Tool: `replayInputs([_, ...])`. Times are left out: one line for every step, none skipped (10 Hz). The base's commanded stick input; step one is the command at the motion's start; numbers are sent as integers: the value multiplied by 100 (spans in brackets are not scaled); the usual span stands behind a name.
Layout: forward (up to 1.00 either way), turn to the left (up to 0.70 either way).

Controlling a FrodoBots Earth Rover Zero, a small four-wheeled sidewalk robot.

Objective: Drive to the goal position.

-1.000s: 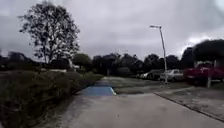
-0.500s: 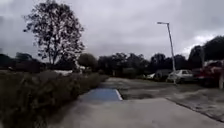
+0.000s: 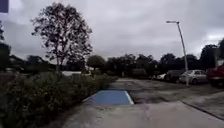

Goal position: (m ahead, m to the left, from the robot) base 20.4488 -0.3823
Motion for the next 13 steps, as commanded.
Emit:
replayInputs([50, 0])
replayInputs([50, 0])
replayInputs([50, 0])
replayInputs([50, 0])
replayInputs([50, 0])
replayInputs([50, 0])
replayInputs([50, 0])
replayInputs([50, 0])
replayInputs([50, 0])
replayInputs([50, 0])
replayInputs([50, 0])
replayInputs([50, 0])
replayInputs([50, 0])
